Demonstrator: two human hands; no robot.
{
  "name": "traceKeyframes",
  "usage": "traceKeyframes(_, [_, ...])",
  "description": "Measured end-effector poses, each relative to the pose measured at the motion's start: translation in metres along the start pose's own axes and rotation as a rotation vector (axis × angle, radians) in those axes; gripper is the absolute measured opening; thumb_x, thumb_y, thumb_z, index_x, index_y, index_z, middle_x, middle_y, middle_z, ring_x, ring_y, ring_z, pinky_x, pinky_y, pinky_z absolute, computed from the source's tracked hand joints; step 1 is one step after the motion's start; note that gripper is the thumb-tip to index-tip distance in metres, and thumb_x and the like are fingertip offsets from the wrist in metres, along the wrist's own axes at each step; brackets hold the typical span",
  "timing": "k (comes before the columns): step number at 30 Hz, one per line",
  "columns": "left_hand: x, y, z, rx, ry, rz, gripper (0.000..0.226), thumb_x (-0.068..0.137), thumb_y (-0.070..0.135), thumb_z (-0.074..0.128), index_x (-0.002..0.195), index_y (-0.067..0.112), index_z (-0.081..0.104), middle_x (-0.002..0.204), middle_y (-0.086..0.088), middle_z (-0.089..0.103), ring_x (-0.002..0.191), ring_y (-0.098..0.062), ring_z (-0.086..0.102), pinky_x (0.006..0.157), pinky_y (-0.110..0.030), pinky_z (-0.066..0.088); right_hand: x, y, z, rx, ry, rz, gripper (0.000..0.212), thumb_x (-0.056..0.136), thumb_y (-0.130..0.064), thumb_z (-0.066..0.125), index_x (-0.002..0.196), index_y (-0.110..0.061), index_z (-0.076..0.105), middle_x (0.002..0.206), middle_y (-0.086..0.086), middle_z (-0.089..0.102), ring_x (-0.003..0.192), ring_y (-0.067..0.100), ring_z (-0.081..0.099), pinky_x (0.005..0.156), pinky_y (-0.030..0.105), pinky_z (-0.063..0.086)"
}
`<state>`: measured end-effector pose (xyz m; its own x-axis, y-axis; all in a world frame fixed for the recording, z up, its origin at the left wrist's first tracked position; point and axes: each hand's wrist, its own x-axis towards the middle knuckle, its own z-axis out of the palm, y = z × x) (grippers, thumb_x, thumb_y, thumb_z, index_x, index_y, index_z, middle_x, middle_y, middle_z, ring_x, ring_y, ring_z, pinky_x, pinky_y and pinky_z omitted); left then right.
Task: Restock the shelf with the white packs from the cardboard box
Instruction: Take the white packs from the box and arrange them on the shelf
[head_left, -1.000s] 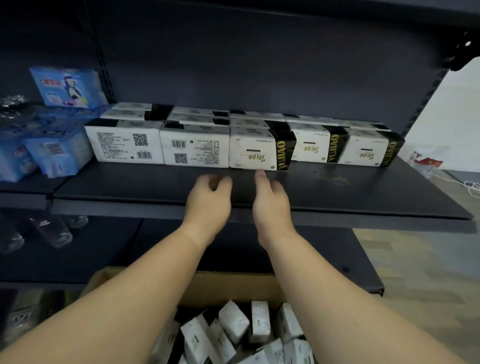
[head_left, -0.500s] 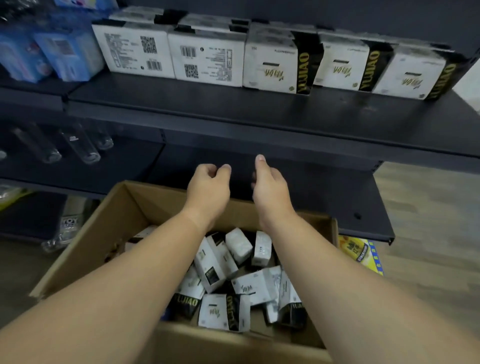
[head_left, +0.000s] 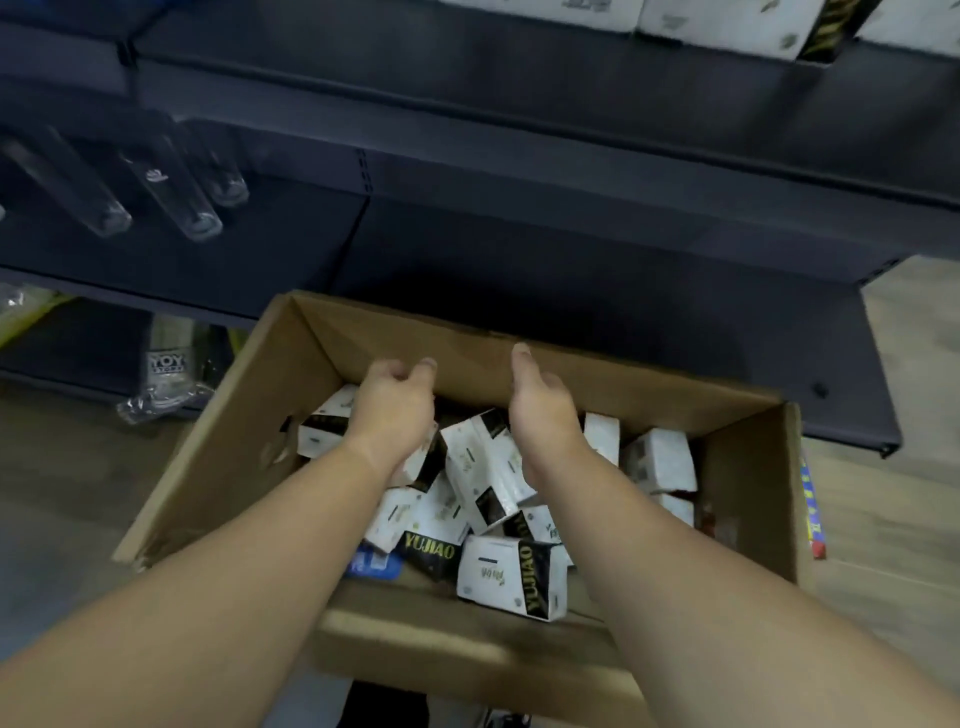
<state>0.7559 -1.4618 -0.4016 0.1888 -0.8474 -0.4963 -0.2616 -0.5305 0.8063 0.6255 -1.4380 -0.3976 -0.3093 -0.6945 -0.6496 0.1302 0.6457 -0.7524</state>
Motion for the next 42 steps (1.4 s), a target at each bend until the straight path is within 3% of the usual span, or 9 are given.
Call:
traceKeyframes(5, [0.042,-0.026,-0.017,0.040,-0.030,-0.082,0.027,0.099,0.035,0.051,0.114,0.013,0.053,0.078,0.009,0.050,0.067,-0.001,0.045,0.062,-0.021,0.037,0.030,0.017,0.046,-0.038,0.049,0.119,0.068,0.095,-0.062,0.042,0.148,-0.019,0.037,0.147,0.005,0.046,0.133,0.029,0.043,0.111,0.042,0.031])
traceKeyframes(8, [0.064,-0.046,-0.025,0.051,-0.043,-0.136,0.020,0.098,0.032,0.053,0.101,0.013,0.055,0.083,0.004,0.054,0.073,-0.010,0.052,0.069,-0.023,0.042,0.048,0.037,0.066,-0.055,0.056,0.178,0.058,0.094,-0.063,0.043,0.136,-0.023,0.046,0.129,0.000,0.057,0.116,0.025,0.052,0.101,0.039,0.036])
traceKeyframes(11, [0.083,-0.067,-0.030,0.086,-0.078,-0.212,0.045,0.096,0.038,0.052,0.133,0.014,0.050,0.125,-0.003,0.058,0.109,-0.022,0.055,0.092,-0.029,0.041,0.058,0.055,0.082,-0.040,0.046,0.237,0.051,0.099,-0.054,0.042,0.137,-0.020,0.046,0.101,-0.007,0.052,0.104,0.020,0.047,0.092,0.033,0.035])
traceKeyframes(17, [0.103,-0.097,-0.024,0.115,-0.147,-0.347,0.053,0.094,0.046,0.051,0.137,0.015,0.046,0.119,-0.006,0.060,0.099,-0.023,0.058,0.071,-0.029,0.046,0.079,0.095,0.111,-0.108,0.006,0.372,0.065,0.092,-0.064,0.043,0.137,-0.018,0.049,0.082,-0.009,0.040,0.067,0.010,0.035,0.065,0.028,0.032])
traceKeyframes(23, [0.119,-0.116,-0.016,0.206,-0.217,-0.393,0.039,0.098,0.031,0.049,0.130,0.008,0.049,0.116,-0.009,0.058,0.100,-0.028,0.056,0.075,-0.030,0.042,0.101,0.118,0.125,-0.254,-0.010,0.390,0.055,0.093,-0.059,0.049,0.125,-0.015,0.054,0.086,-0.003,0.059,0.075,0.014,0.055,0.062,0.030,0.042])
traceKeyframes(28, [0.126,-0.128,-0.016,0.260,-0.256,-0.377,0.033,0.097,0.017,0.050,0.120,-0.006,0.057,0.120,-0.025,0.062,0.112,-0.040,0.059,0.081,-0.036,0.049,0.113,0.138,0.144,-0.325,-0.009,0.398,0.073,0.073,-0.069,0.057,0.125,-0.018,0.059,0.104,0.004,0.070,0.092,0.025,0.066,0.085,0.040,0.054])
traceKeyframes(33, [0.127,-0.128,-0.020,0.262,-0.252,-0.424,0.028,0.102,0.025,0.045,0.124,0.008,0.051,0.085,-0.004,0.058,0.067,-0.013,0.055,0.049,-0.019,0.043,0.123,0.143,0.147,-0.319,0.025,0.423,0.064,0.089,-0.054,0.060,0.132,-0.009,0.047,0.106,0.009,0.063,0.065,0.018,0.050,0.050,0.027,0.032])
traceKeyframes(38, [0.127,-0.131,-0.025,0.302,-0.283,-0.379,0.034,0.098,0.009,0.044,0.126,-0.007,0.055,0.127,-0.025,0.059,0.114,-0.038,0.059,0.067,-0.027,0.046,0.123,0.140,0.150,-0.347,0.030,0.421,0.063,0.087,-0.045,0.065,0.132,-0.005,0.044,0.116,0.015,0.062,0.084,0.027,0.055,0.050,0.027,0.031])
traceKeyframes(42, [0.121,-0.138,-0.030,0.345,-0.316,-0.298,0.052,0.091,0.018,0.056,0.142,0.014,0.045,0.136,-0.011,0.052,0.085,-0.016,0.059,0.065,-0.023,0.050,0.117,0.133,0.151,-0.274,0.029,0.416,0.069,0.074,-0.048,0.067,0.127,-0.011,0.044,0.110,0.011,0.066,0.090,0.029,0.065,0.071,0.037,0.055])
